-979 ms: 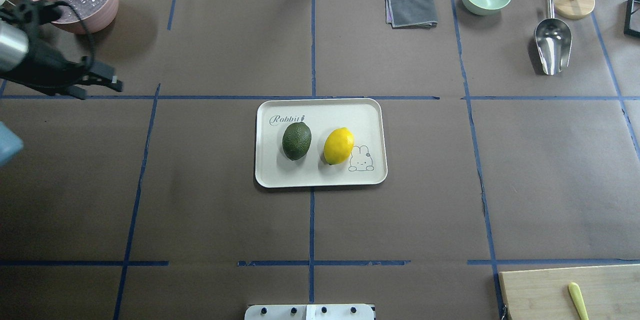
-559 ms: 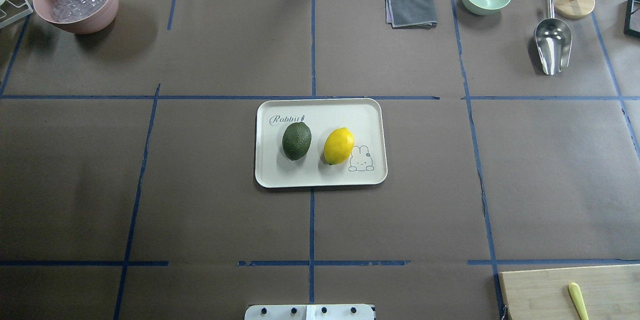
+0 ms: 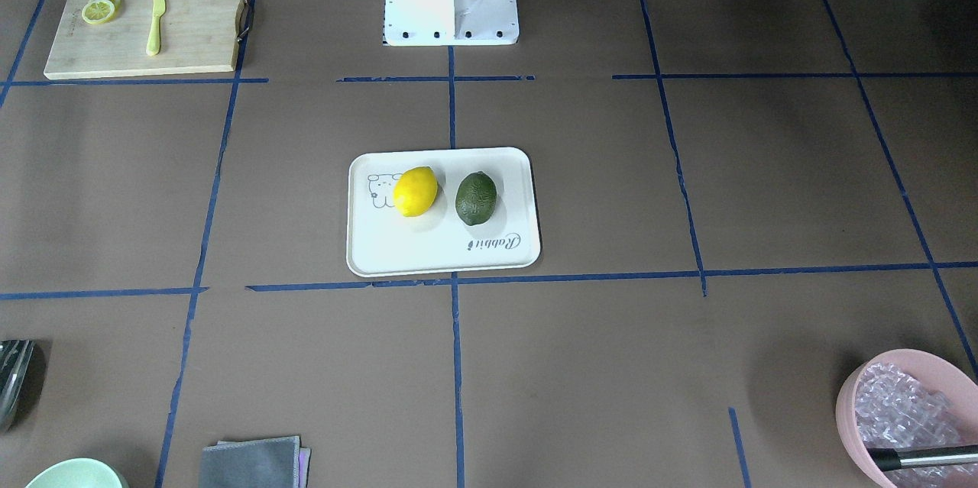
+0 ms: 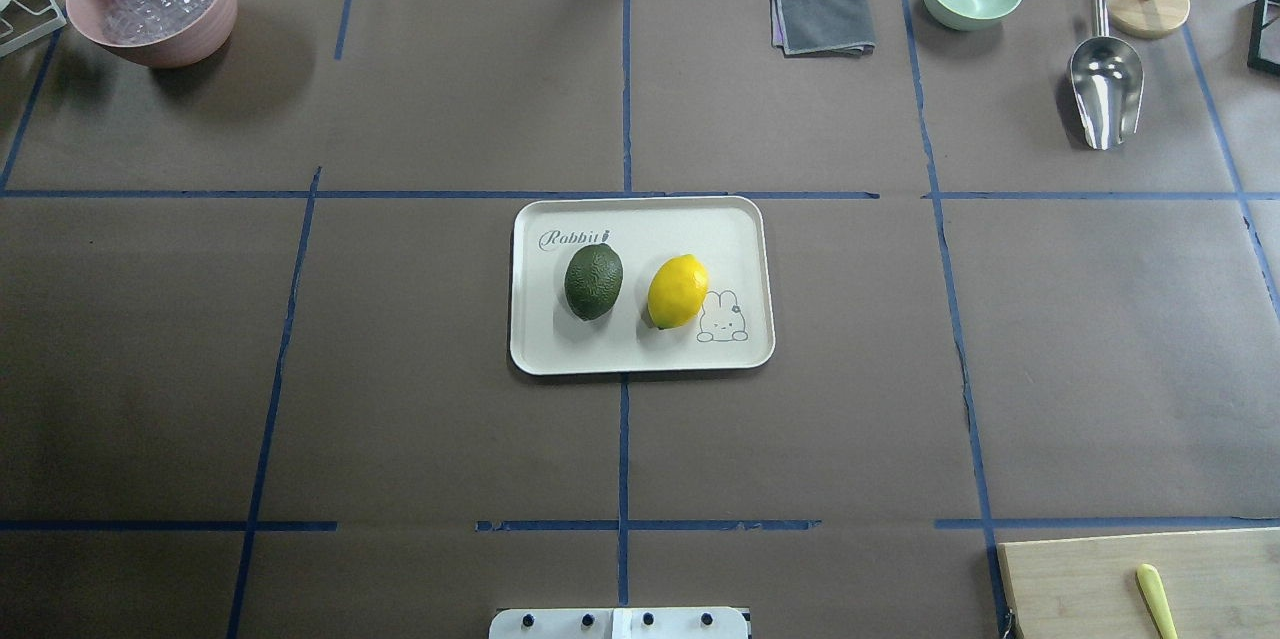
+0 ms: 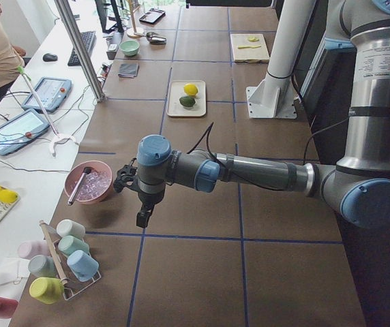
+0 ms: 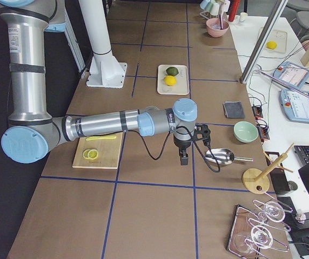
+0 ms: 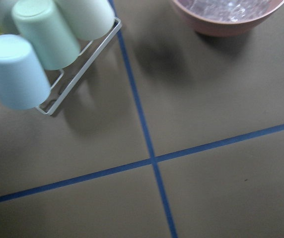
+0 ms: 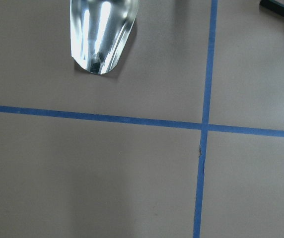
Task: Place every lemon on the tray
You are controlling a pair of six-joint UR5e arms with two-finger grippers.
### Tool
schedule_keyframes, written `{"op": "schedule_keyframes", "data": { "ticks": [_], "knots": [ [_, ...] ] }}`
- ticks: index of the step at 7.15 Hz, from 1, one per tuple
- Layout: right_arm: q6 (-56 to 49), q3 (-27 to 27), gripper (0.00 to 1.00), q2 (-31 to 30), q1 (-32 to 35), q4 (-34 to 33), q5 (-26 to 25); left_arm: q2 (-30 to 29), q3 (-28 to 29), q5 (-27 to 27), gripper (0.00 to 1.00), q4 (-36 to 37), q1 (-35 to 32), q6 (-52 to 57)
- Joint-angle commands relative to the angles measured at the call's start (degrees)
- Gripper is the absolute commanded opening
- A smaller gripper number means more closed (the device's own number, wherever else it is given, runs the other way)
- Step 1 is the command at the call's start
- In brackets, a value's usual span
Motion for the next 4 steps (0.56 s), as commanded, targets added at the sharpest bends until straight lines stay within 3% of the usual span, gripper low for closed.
{"op": "schedule_keyframes", "data": {
  "ticks": [1,4],
  "knots": [
    [-0.1,-0.3,1.0,-0.5,0.0,-0.1,1.2,0.0,-0.7,-3.8,1.0,7.8,0.0,0.6],
    [-0.1,0.0,1.0,-0.7,0.0,0.0,1.8,0.8,-0.8,-3.9,1.0,7.8,0.4,0.6]
  ]
}}
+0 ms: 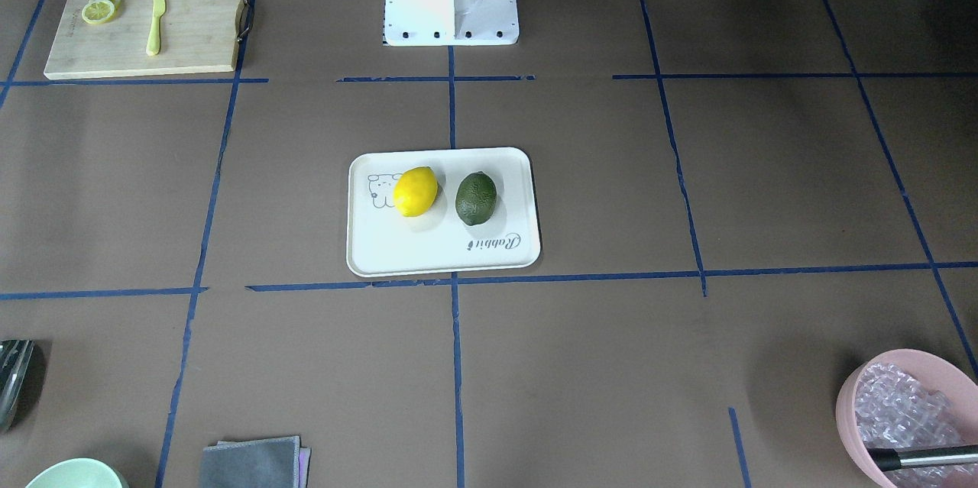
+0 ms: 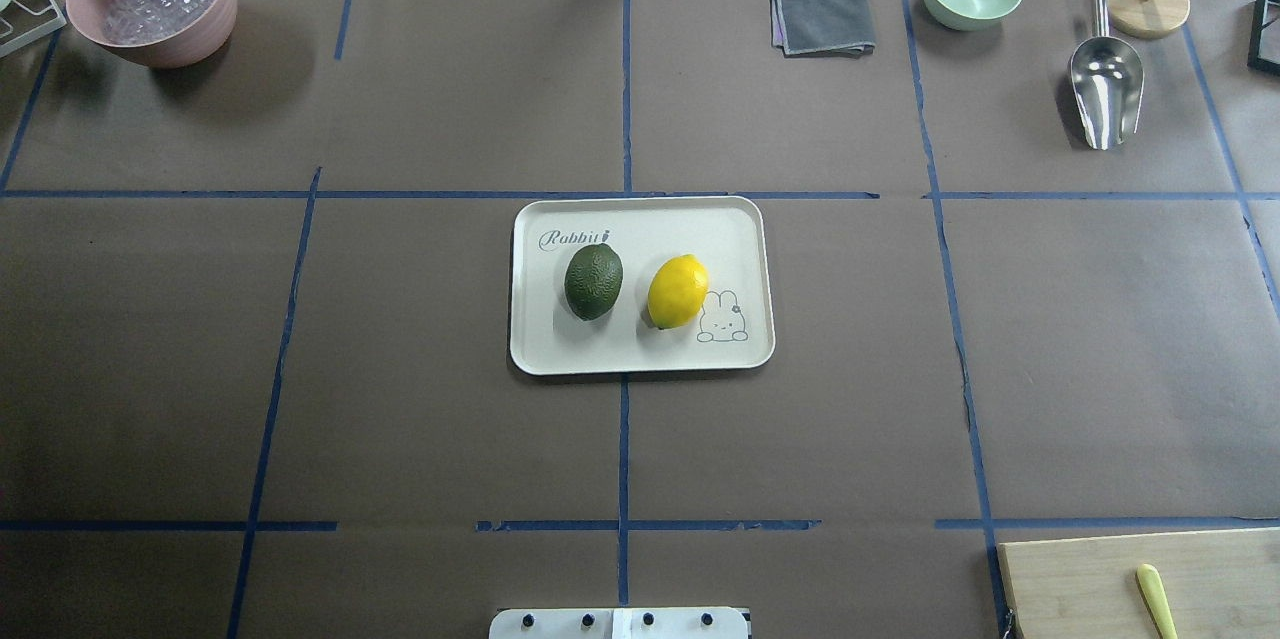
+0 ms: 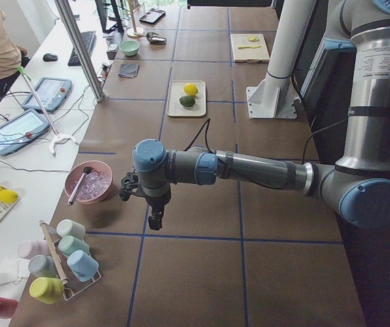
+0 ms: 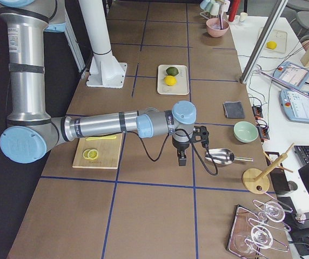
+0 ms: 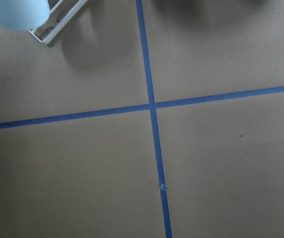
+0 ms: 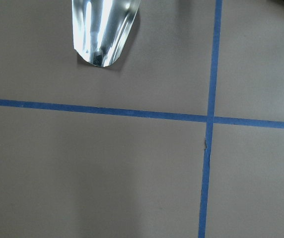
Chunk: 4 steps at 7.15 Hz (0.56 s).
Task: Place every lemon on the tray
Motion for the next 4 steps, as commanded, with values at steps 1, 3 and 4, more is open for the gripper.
{"op": "schedule_keyframes", "data": {
  "ticks": [1,3,4],
  "knots": [
    [-0.1,0.0,1.0,-0.1,0.0,-0.1,0.5,0.2,-0.1,-0.2,1.0,0.0,0.2,0.1],
    [-2.3,-0.3,1.0,-0.1,-0.1,-0.5,3.2,0.2,0.4,-1.2,1.0,-0.1,0.2,0.1],
    [-3.9,-0.5,1.0,0.4,-0.7,-2.4,3.2,0.2,0.4,-1.3,1.0,-0.1,0.2,0.2]
  ]
}}
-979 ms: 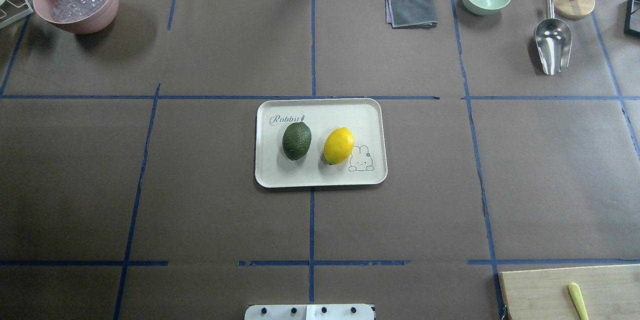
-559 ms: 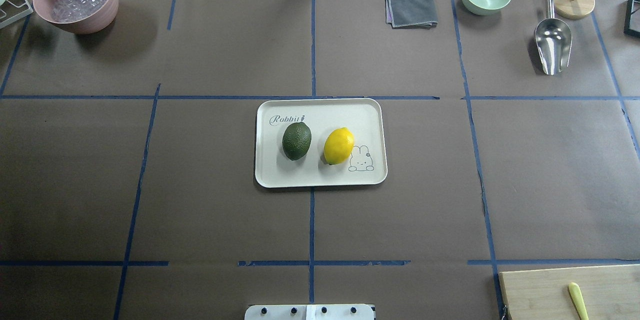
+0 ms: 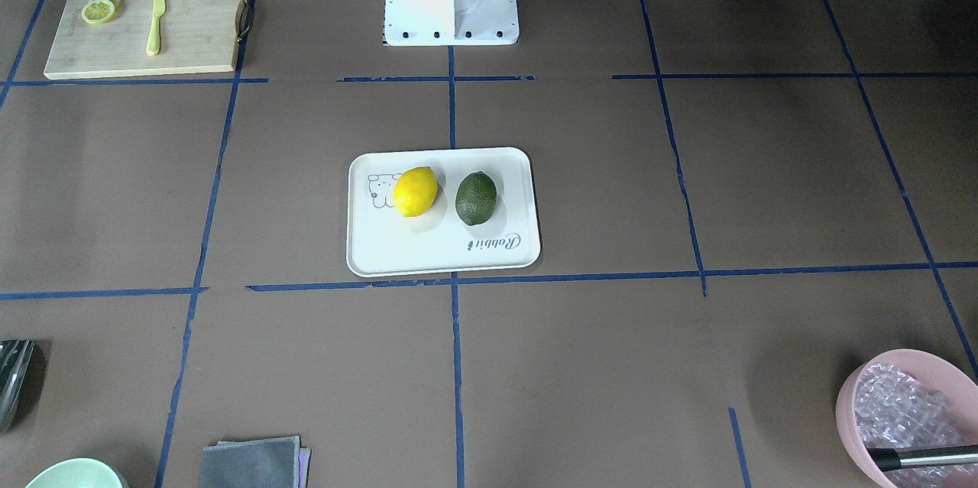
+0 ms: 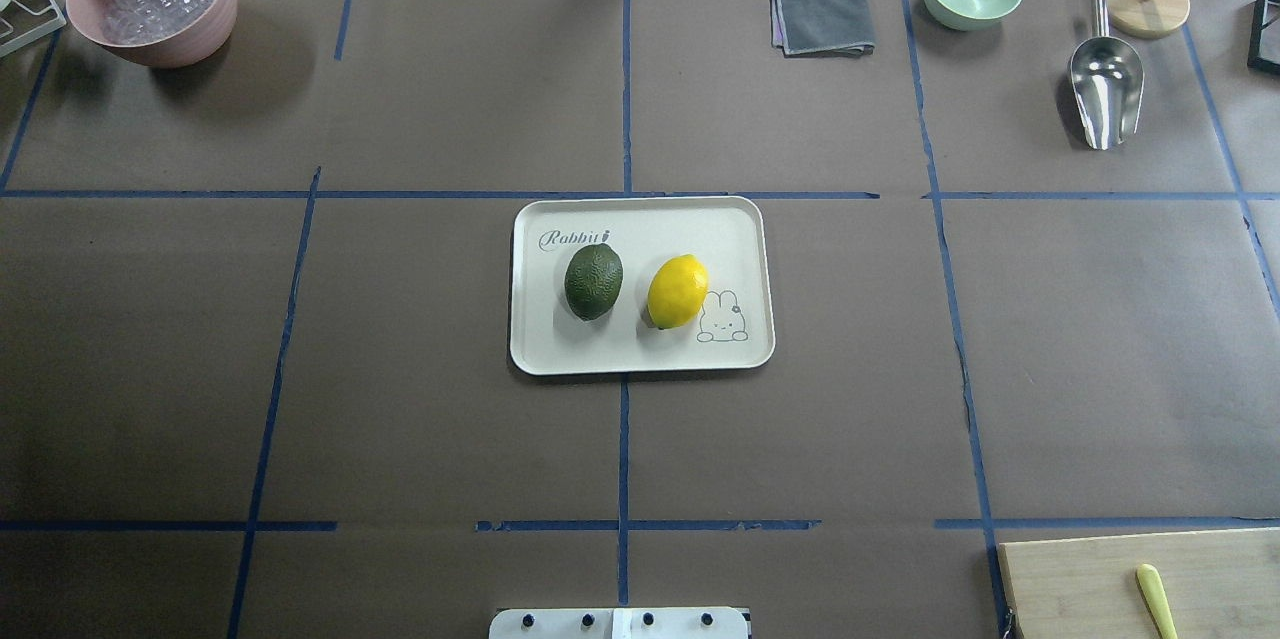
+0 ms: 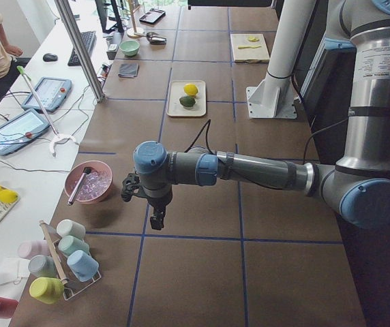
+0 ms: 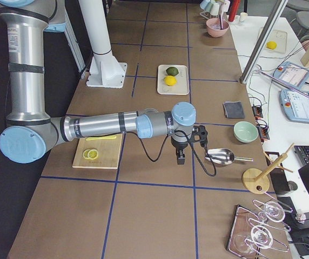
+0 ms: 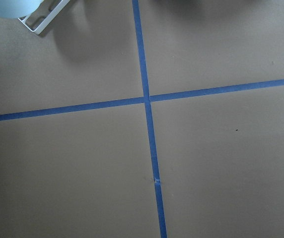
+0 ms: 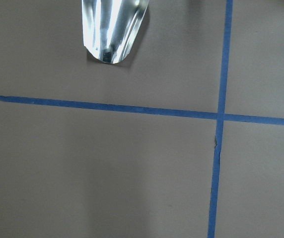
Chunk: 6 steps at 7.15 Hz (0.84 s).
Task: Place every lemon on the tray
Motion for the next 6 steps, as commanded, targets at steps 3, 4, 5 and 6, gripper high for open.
{"op": "schedule_keyframes", "data": {
  "ticks": [3,4,5,6],
  "knots": [
    [-5.8,-0.4,1.0,0.5,-0.3,-4.5,0.2,0.8,0.1,0.5,1.0,0.2,3.6,-0.2],
    [-6.4,-0.5,1.0,0.4,-0.4,-4.6,0.0,1.1,-0.2,-0.1,1.0,0.2,3.5,-0.2],
    [-7.2,-0.9,1.0,0.4,-0.1,-5.1,-0.3,1.1,-0.1,-0.2,1.0,-0.1,3.5,0.1],
    [-8.3,-1.2,1.0,0.4,-0.1,-5.3,-0.3,1.2,0.0,-2.6,1.0,0.1,3.5,0.1]
  ]
}}
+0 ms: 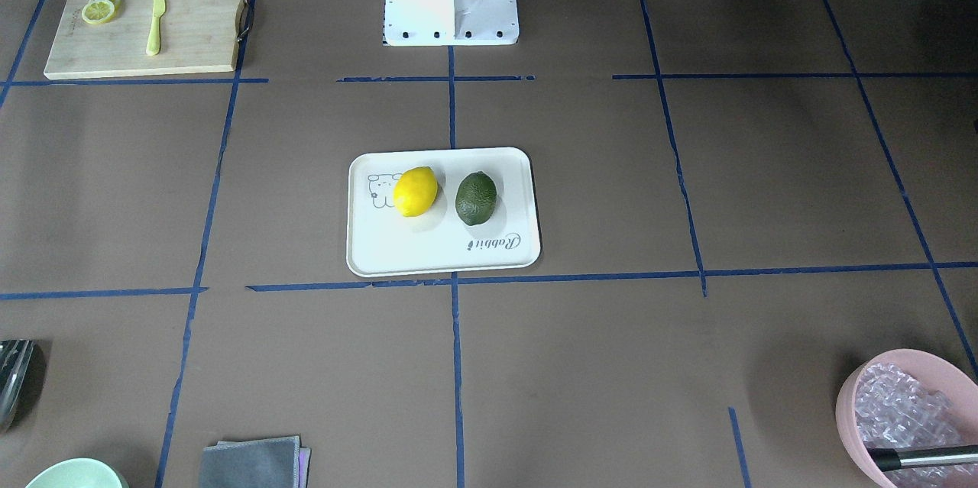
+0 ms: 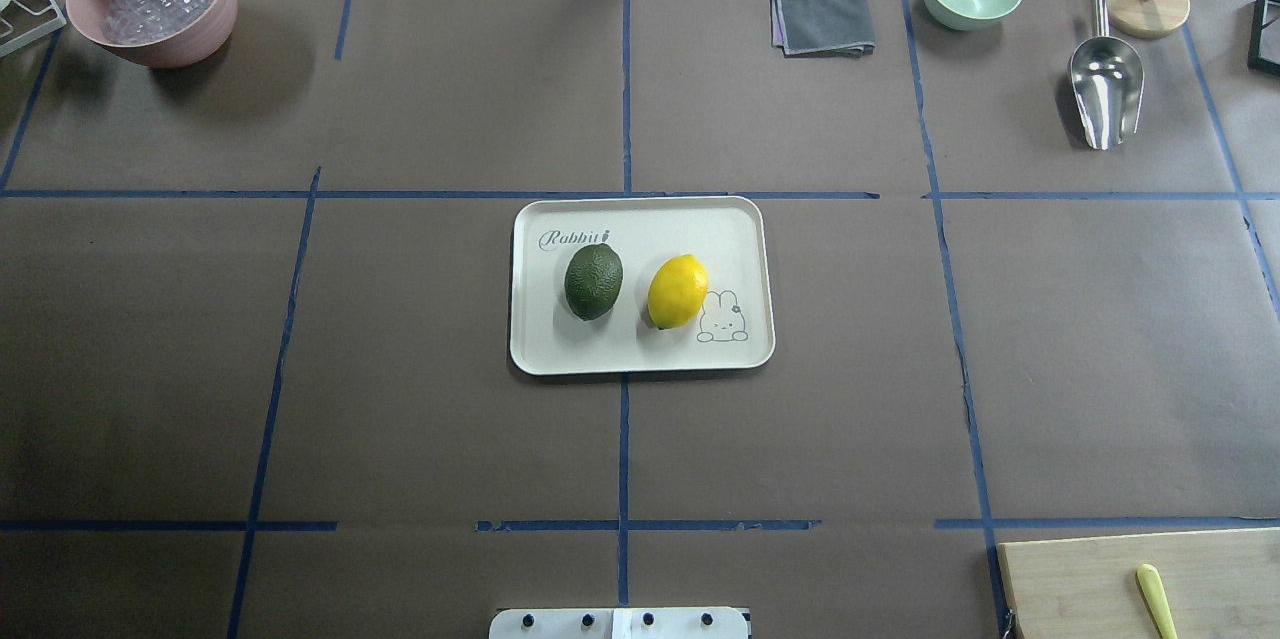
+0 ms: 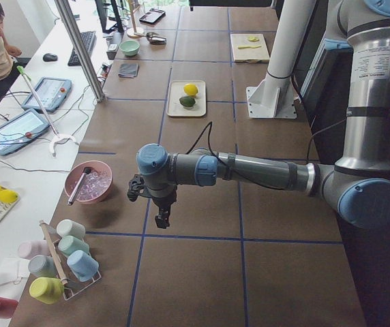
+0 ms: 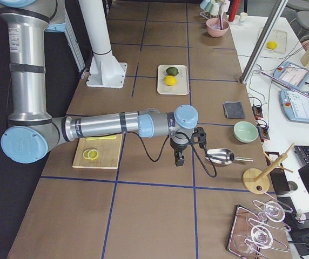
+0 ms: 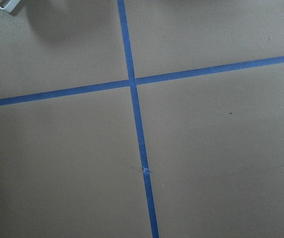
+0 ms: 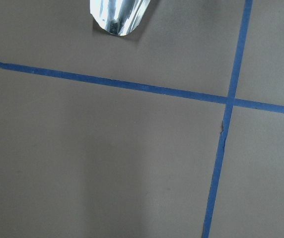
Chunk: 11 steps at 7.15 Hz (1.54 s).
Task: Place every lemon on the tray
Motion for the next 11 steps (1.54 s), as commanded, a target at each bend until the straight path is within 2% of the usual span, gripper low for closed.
{"op": "schedule_keyframes", "data": {
  "ticks": [1,11],
  "knots": [
    [-1.2,-0.4,1.0,0.0,0.2,-0.4,-0.1,0.0,0.4,-4.8,1.0,0.1,-0.4,-0.1],
    [-1.6,-0.8,1.0,0.2,1.7,-0.4,-0.4,1.0,1.0,-4.0,1.0,0.2,-3.5,0.0]
  ]
}}
